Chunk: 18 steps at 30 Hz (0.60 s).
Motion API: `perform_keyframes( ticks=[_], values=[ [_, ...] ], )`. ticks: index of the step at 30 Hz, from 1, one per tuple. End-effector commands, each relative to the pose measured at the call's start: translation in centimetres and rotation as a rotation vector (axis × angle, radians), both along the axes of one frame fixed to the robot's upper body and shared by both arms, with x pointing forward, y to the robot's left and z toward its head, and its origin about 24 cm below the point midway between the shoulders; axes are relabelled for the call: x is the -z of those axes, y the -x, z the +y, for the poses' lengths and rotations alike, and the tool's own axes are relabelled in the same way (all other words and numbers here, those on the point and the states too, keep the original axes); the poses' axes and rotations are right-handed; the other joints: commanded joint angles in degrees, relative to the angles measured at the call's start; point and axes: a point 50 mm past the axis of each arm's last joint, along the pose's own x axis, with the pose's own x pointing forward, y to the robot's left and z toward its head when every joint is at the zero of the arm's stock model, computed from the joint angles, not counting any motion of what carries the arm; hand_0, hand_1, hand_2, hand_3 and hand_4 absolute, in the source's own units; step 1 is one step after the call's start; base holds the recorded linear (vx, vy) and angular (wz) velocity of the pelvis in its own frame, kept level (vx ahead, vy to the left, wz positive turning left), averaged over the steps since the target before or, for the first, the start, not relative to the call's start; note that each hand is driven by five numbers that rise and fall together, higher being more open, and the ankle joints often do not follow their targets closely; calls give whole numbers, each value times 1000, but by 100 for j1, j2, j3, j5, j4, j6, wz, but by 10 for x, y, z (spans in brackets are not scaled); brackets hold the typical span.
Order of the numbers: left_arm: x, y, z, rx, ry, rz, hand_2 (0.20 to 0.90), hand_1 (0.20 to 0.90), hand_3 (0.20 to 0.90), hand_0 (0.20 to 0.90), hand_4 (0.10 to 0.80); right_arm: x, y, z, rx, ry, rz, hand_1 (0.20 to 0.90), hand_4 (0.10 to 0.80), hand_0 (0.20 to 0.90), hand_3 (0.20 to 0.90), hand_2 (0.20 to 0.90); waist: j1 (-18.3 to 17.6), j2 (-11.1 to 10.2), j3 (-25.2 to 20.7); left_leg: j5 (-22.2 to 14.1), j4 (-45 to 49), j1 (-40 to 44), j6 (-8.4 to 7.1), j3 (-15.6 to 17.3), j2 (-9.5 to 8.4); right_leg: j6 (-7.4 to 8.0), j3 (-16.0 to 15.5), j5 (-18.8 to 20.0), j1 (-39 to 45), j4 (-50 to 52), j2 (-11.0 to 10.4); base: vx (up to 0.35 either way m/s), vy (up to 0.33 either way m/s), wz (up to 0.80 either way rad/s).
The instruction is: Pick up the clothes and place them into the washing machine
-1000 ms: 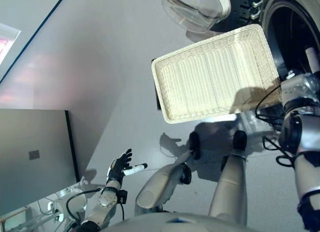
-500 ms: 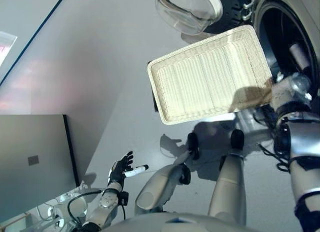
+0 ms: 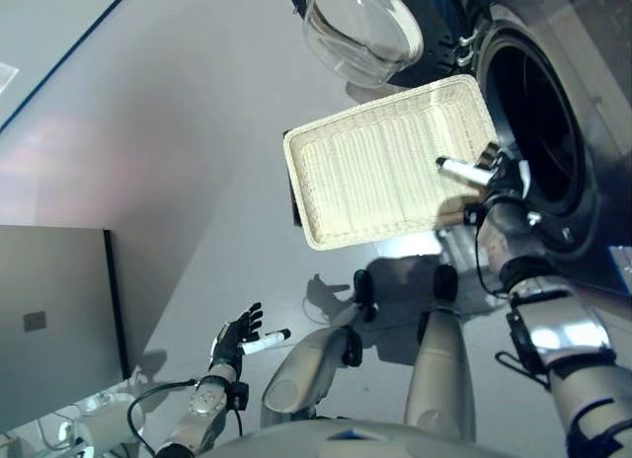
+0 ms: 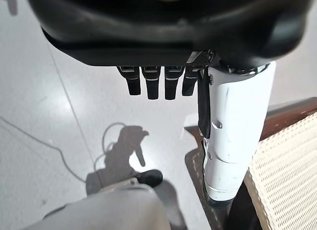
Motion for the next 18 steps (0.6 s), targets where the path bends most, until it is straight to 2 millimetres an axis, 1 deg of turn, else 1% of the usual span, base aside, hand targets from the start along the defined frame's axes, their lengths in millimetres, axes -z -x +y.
perform_keyframes(
  ticks=[1,4,8,11,12,14,18],
  values=[
    [7,23,39,-78,-112,70,900,900,900,900,800,-12,-3,4,-72,71,-81,900,800,900,900,900,105,-240,-454,-131,600,-464,-500,42,-12,-132,-204,302,594,-867,206,-7,-42,6],
    [5,20,42,-74,-122,59,900,900,900,900,800,2,3,5,-67,54,-43,900,800,900,900,900,138,-359,-474,-153,624,-401,-489,0,0,-122,-237,325,703,-926,214,-2,-40,2],
    [5,21,48,-85,-143,70,900,900,900,900,800,29,20,4,-51,23,33,900,800,900,900,900,146,-581,-532,-175,612,-211,-490,-49,34,-107,-285,328,959,-1021,244,42,-52,7],
    [7,22,51,-102,-157,84,900,900,900,900,800,58,42,6,-44,-9,113,900,800,900,900,900,136,-795,-643,-186,539,0,-507,-113,68,-84,-344,338,1229,-1184,241,80,-64,2],
    [7,22,53,-106,-167,90,900,900,900,900,800,70,52,6,-42,-13,156,900,800,900,900,900,133,-887,-699,-186,502,95,-516,-142,78,-74,-364,346,1349,-1264,247,104,-84,4],
    [9,24,54,-113,-176,102,900,900,900,900,800,87,67,9,-33,-22,211,900,800,900,900,900,143,-1035,-826,-174,424,242,-527,-176,95,-53,-410,381,1543,-1426,240,104,-75,8],
    [15,28,56,-140,-195,151,900,900,900,900,800,126,107,19,-14,-59,343,900,800,900,900,900,88,-1332,-1060,-170,218,615,-559,-222,124,-3,-478,454,1945,-1732,236,91,-59,9]
  ],
)
